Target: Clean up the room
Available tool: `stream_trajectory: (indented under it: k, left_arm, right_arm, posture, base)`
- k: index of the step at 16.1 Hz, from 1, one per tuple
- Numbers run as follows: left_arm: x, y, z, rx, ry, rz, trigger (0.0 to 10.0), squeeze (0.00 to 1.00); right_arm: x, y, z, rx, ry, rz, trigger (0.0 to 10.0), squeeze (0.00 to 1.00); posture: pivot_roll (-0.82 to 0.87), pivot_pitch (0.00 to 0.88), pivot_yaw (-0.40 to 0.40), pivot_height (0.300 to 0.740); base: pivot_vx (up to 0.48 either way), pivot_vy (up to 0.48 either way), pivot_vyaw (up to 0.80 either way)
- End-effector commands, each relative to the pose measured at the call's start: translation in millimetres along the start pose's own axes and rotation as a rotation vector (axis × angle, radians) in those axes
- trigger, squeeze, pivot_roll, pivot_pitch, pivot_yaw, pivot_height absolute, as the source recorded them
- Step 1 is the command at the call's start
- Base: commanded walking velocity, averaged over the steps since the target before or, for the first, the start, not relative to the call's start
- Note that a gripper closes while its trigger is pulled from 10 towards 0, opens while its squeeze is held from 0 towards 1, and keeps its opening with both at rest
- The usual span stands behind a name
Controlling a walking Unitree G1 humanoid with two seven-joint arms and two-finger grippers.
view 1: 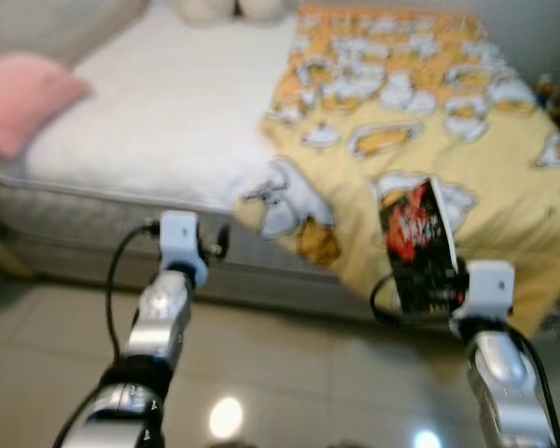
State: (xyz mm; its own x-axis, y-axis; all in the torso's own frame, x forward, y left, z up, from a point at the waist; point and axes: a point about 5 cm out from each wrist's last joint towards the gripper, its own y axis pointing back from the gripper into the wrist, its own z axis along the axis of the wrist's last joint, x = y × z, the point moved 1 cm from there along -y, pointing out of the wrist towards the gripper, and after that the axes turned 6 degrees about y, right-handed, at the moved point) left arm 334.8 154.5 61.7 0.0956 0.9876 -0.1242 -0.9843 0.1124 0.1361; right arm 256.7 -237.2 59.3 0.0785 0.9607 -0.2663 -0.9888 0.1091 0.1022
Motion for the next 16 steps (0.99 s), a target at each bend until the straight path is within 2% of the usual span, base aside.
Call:
stream_trajectory:
  k: [1, 2, 3, 4, 5, 7, 9, 13, 14, 16]
  left_arm:
    - [-2.1, 0.2, 2.4, -0.017, -0.021, -0.026, 10.0, 0.00]
    - [-4.6, 1.6, 2.2, -0.025, -0.057, -0.057, 10.0, 0.00]
    - [-11.5, 1.6, -2.3, 0.011, -0.118, -0.113, 10.0, 0.00]
    - [-19.0, 0.8, 3.7, -0.017, -0.129, -0.177, 10.0, 0.00]
    - [-21.4, 0.2, 7.0, -0.032, -0.132, -0.197, 10.0, 0.00]
    - [-25.9, -5.1, 19.7, -0.062, -0.115, -0.200, 10.0, 0.00]
    - [-31.7, -4.4, 19.9, -0.071, -0.126, -0.219, 10.0, 0.00]
    - [-31.2, -5.4, 22.8, -0.086, -0.106, -0.223, 10.0, 0.00]
    - [-29.1, -7.9, 30.6, -0.117, -0.077, -0.207, 10.0, 0.00]
    - [-30.4, -10.4, 36.8, -0.139, -0.068, -0.197, 10.0, 0.00]
  right_arm:
    - [-6.5, -1.9, 6.4, -0.025, -0.001, -0.031, 0.0, 0.00]
    - [-7.0, -2.0, 7.6, -0.028, -0.005, -0.031, 0.0, 0.00]
    - [-8.4, -1.0, 5.2, -0.020, -0.017, -0.040, 0.0, 0.00]
    - [-6.2, 0.6, 1.5, -0.011, -0.028, -0.044, 0.0, 0.00]
    - [-4.7, 1.1, 0.7, -0.011, -0.029, -0.044, 0.0, 0.00]
    - [3.6, -1.0, 4.2, -0.026, -0.040, -0.031, 0.0, 0.00]
    - [6.0, -3.8, 6.0, -0.035, -0.049, -0.033, 0.0, 0.00]
    - [8.7, -5.6, 14.4, -0.089, -0.084, -0.066, 0.0, 0.00]
    - [9.1, -5.1, 17.2, -0.104, -0.076, -0.064, 0.0, 0.00]
    - [7.9, -6.9, 21.0, -0.118, -0.071, -0.060, 0.0, 0.00]
  posture:
    - [-0.02, 0.000, -0.022, 0.740]
    - [-0.02, 0.000, -0.031, 0.740]
    - [-0.01, 0.000, -0.040, 0.740]
    - [-0.01, 0.000, -0.038, 0.740]
    - [-0.01, 0.000, -0.038, 0.740]
    - [-0.02, 0.000, -0.025, 0.740]
    - [-0.02, 0.000, -0.012, 0.740]
    - [-0.01, 0.000, -0.004, 0.740]
    - [-0.01, 0.000, -0.005, 0.740]
    - [-0.02, 0.000, -0.005, 0.740]
  base:
    - [0.000, 0.480, 0.00]
    - [0.000, 0.480, 0.00]
    - [0.000, 0.000, 0.00]
    - [0.000, 0.000, 0.00]
    - [0.000, 0.000, 0.00]
    - [0.274, 0.396, 0.00]
    - [0.281, 0.390, 0.00]
    - [0.298, 0.376, 0.00]
    - [0.304, 0.371, 0.00]
    - [0.304, 0.371, 0.00]
